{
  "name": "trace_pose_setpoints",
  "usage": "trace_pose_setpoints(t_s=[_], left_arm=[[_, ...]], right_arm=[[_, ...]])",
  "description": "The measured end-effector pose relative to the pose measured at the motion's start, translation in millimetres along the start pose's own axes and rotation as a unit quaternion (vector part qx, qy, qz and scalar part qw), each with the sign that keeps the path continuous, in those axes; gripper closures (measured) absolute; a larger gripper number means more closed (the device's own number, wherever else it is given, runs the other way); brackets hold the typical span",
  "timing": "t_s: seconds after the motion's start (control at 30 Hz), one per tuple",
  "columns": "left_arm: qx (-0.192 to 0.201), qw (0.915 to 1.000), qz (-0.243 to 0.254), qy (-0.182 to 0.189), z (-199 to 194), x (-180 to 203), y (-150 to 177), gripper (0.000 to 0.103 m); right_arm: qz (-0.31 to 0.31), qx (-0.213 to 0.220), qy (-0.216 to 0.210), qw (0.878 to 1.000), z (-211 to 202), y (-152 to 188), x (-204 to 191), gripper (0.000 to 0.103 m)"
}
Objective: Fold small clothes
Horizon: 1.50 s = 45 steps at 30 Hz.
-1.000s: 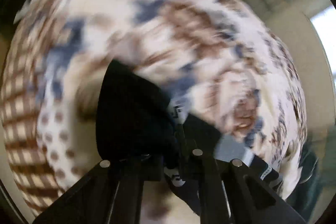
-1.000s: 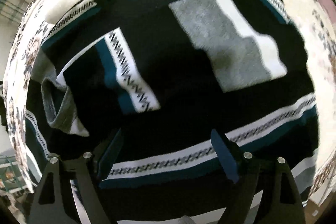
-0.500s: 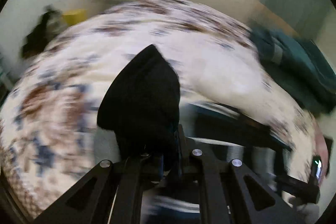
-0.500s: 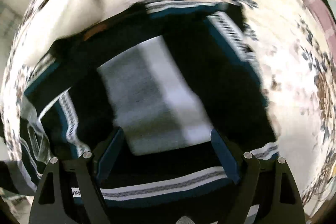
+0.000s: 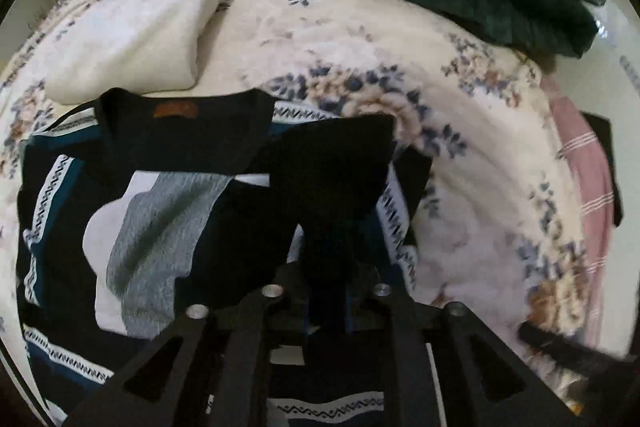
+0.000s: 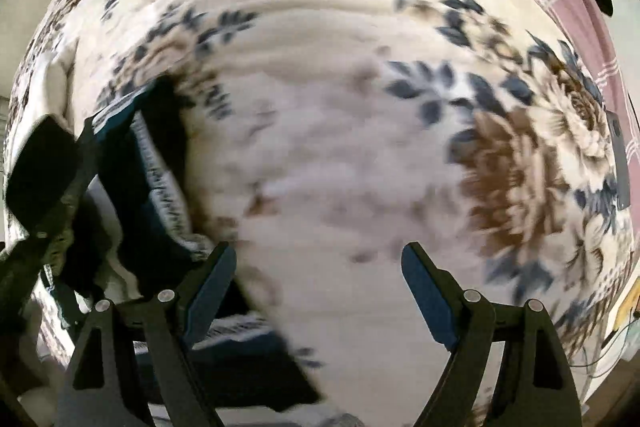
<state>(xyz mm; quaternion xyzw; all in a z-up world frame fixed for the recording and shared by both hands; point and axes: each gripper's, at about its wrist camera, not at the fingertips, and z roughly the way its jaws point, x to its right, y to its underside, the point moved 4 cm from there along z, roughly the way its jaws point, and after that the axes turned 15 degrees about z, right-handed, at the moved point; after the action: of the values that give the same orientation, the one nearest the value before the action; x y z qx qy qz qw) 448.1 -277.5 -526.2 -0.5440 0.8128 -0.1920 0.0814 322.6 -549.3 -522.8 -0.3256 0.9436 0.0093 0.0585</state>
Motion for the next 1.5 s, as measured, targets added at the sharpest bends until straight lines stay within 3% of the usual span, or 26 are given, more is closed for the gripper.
trace_pose_setpoints(t_s=[0.03, 0.07, 0.1, 0.23, 0.33, 0.47, 0.57, 0.63, 0.73, 0.8, 0.9, 1.0, 1.07, 1.13, 1.17, 1.2, 1.23, 1.27, 1.3, 1.33, 1.4, 1.47, 1.5], left_arm=[[0.001, 1.0000, -0.002, -0.004, -3, -4, 6, 0.071], [0.000, 0.9999, -0.007, -0.013, -8, -12, 16, 0.042], [-0.002, 0.9996, -0.013, -0.024, -13, -19, 24, 0.020], [-0.031, 0.9933, -0.049, -0.100, -30, -73, 76, 0.017], [-0.078, 0.9764, -0.062, -0.191, -37, -122, 123, 0.017], [-0.110, 0.9557, -0.098, -0.255, -39, -174, 159, 0.017], [-0.106, 0.9472, -0.128, -0.274, -44, -206, 167, 0.017], [-0.097, 0.9458, -0.145, -0.274, -47, -220, 165, 0.017], [-0.082, 0.9452, -0.175, -0.263, -47, -235, 156, 0.017], [-0.071, 0.9433, -0.198, -0.257, -52, -246, 153, 0.017], [-0.054, 0.9368, -0.243, -0.245, -62, -267, 156, 0.017], [-0.040, 0.9319, -0.292, -0.212, -64, -290, 166, 0.017], [-0.031, 0.9303, -0.316, -0.184, -62, -300, 172, 0.017], [-0.019, 0.9291, -0.340, -0.144, -55, -307, 177, 0.017], [-0.008, 0.9285, -0.353, -0.114, -49, -311, 179, 0.017], [0.004, 0.9275, -0.363, -0.090, -45, -313, 180, 0.017], [0.016, 0.9258, -0.371, -0.071, -40, -317, 180, 0.018], [0.028, 0.9251, -0.374, -0.057, -36, -320, 179, 0.028], [0.035, 0.9256, -0.374, -0.047, -33, -322, 179, 0.041], [0.037, 0.9272, -0.371, -0.040, -29, -323, 177, 0.048], [0.043, 0.9315, -0.360, -0.024, -22, -325, 175, 0.078], [0.053, 0.9356, -0.349, -0.017, -18, -327, 176, 0.087], [0.059, 0.9365, -0.345, -0.016, -17, -329, 177, 0.094]], right_arm=[[0.001, -0.014, -0.011, 1.000, -1, -7, 7, 0.017], [0.002, -0.023, -0.020, 1.000, -2, -8, 11, 0.017], [0.002, -0.039, -0.039, 0.998, -3, -13, 12, 0.017], [-0.007, -0.071, -0.113, 0.991, -11, -13, -14, 0.017], [-0.035, -0.091, -0.165, 0.981, -9, -11, -62, 0.017], [-0.074, -0.104, -0.186, 0.974, 11, -7, -129, 0.017], [-0.089, -0.134, -0.175, 0.971, 40, 1, -173, 0.017], [-0.099, -0.156, -0.182, 0.966, 52, 9, -195, 0.020], [-0.122, -0.141, -0.174, 0.967, 50, 16, -210, 0.098], [-0.115, -0.103, -0.188, 0.970, 33, 15, -204, 0.098], [-0.109, -0.060, -0.162, 0.979, 22, 8, -178, 0.098], [-0.123, -0.095, -0.077, 0.985, 45, 11, -152, 0.096], [-0.136, -0.086, -0.043, 0.986, 41, 14, -151, 0.095], [-0.138, -0.039, -0.056, 0.988, 16, 13, -159, 0.093], [-0.143, -0.025, -0.072, 0.987, 4, 15, -169, 0.087], [-0.152, -0.023, -0.101, 0.983, -6, 20, -187, 0.083], [-0.163, -0.034, -0.124, 0.978, -8, 26, -205, 0.070], [-0.182, -0.056, -0.148, 0.971, -7, 36, -229, 0.058], [-0.200, -0.075, -0.163, 0.963, -4, 46, -253, 0.054], [-0.229, -0.094, -0.174, 0.953, 3, 64, -288, 0.053], [-0.290, -0.137, -0.186, 0.929, 19, 100, -354, 0.053], [-0.332, -0.159, -0.189, 0.910, 33, 131, -406, 0.053], [-0.358, -0.186, -0.188, 0.895, 48, 154, -441, 0.053]])
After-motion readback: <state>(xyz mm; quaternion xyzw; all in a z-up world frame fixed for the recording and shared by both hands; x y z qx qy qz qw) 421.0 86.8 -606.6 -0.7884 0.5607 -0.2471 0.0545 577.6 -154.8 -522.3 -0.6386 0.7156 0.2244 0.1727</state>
